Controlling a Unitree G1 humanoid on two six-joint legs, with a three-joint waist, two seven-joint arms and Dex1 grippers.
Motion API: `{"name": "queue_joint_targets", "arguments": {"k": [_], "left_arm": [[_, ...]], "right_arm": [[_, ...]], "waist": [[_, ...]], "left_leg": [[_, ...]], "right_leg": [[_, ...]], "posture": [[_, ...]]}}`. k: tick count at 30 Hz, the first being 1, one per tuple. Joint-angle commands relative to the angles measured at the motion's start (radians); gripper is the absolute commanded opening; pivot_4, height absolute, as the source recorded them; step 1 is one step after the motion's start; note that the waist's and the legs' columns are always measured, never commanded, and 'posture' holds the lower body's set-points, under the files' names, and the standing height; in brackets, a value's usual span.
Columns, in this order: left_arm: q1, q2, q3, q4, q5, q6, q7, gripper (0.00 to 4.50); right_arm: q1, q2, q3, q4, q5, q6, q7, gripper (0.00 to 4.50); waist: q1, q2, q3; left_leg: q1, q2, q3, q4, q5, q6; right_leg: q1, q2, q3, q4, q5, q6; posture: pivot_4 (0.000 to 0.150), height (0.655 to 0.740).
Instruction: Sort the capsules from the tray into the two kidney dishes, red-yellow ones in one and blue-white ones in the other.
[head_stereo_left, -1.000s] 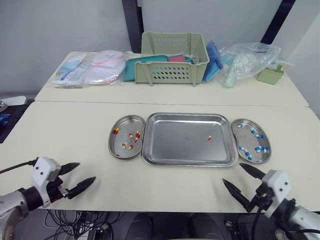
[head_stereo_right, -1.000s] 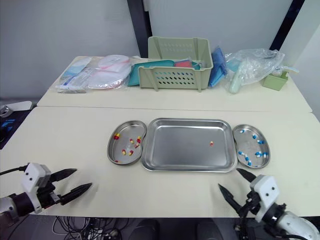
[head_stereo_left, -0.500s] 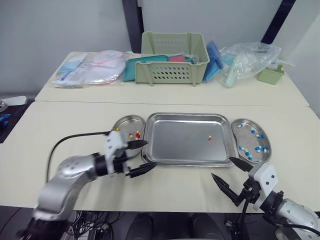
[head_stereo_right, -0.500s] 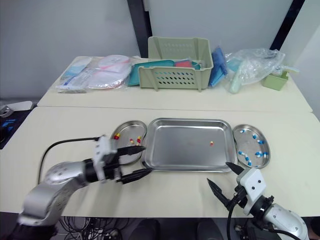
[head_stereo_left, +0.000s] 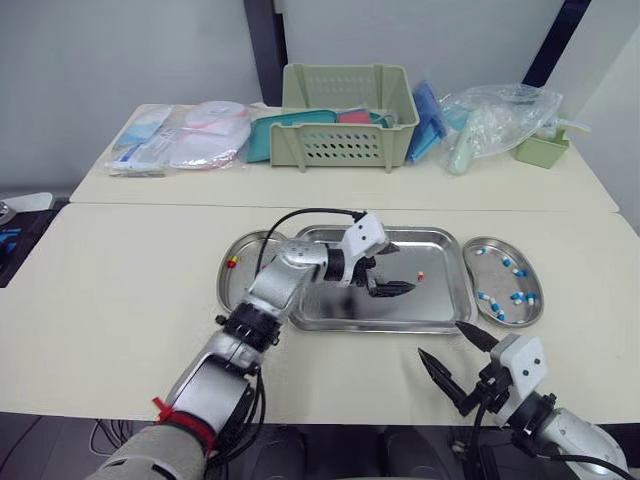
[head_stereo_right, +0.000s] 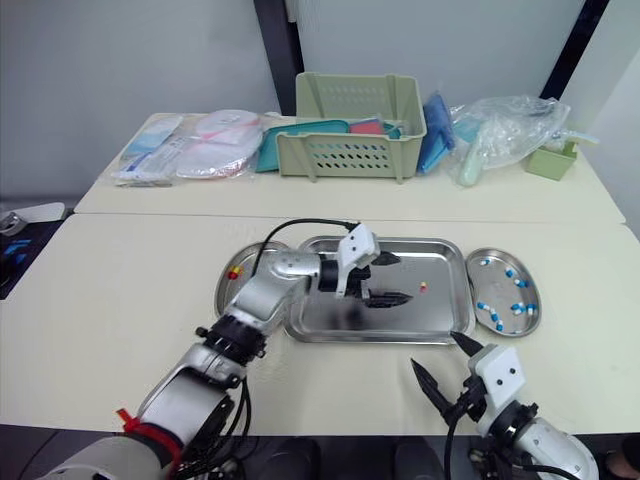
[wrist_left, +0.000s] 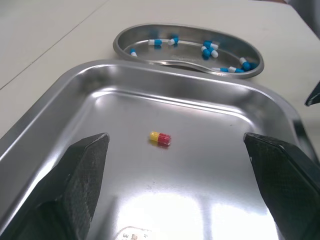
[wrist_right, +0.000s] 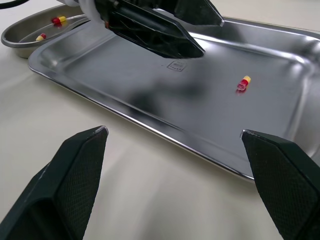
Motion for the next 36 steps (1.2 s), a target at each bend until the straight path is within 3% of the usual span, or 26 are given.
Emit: {"name": "queue_joint_targets", "arguments": {"k": [1, 8, 17, 20, 32, 36], "left_arm": [[-0.068, -0.046, 0.011, 0.14, 0.034, -0.097, -0.014, 4.46], [-0.195, -0.16, 0.034, 0.458, 0.112, -0.253, 0.036, 4.46], [-0.246, -0.233, 0.052, 0.611, 0.187, -0.297, 0.06, 4.46], [-0.255, -0.242, 0.061, 0.634, 0.205, -0.3, 0.067, 3.89], [-0.256, -0.256, 0.083, 0.653, 0.254, -0.294, 0.052, 0.29], [-0.252, -0.246, 0.102, 0.633, 0.242, -0.301, 0.031, 0.05]], "right_arm": [[0.015, 0.005, 0.013, -0.046, -0.011, -0.016, -0.025, 4.5], [0.032, 0.016, 0.049, -0.088, -0.036, 0.003, -0.084, 4.5], [0.038, 0.02, 0.067, -0.151, -0.03, 0.057, -0.14, 4.5], [0.038, 0.02, 0.07, -0.164, -0.028, 0.071, -0.15, 4.5], [0.035, 0.015, 0.07, -0.183, -0.012, 0.099, -0.168, 4.5], [0.028, 0.009, 0.064, -0.173, -0.009, 0.096, -0.162, 4.5]], "waist": [[0.001, 0.0, 0.0], [0.001, 0.0, 0.0], [0.001, 0.0, 0.0], [0.001, 0.0, 0.0], [0.001, 0.0, 0.0], [0.001, 0.0, 0.0]], "left_leg": [[0.0, 0.0, 0.0, 0.0, 0.0, 0.0], [-0.001, 0.0, 0.0, 0.0, 0.0, 0.0], [-0.001, 0.0, -0.001, 0.0, 0.0, 0.0], [-0.001, 0.0, -0.001, 0.0, 0.0, 0.0], [0.0, 0.0, -0.001, 0.0, 0.0, 0.0], [0.0, 0.0, -0.001, 0.0, 0.0, 0.0]], "right_leg": [[0.0, 0.0, 0.0, 0.0, 0.0, 0.0], [0.0, 0.0, 0.0, 0.0, 0.0, 0.0], [-0.001, 0.0, 0.0, 0.0, 0.0, 0.0], [0.0, 0.0, 0.0, 0.0, 0.0, 0.0], [0.0, 0.0, 0.0, 0.0, 0.0, 0.0], [0.0, 0.0, 0.0, 0.0, 0.0, 0.0]], "posture": [[0.15, 0.74], [0.15, 0.74], [0.15, 0.74], [0.15, 0.74], [0.15, 0.74], [0.15, 0.74]]}}
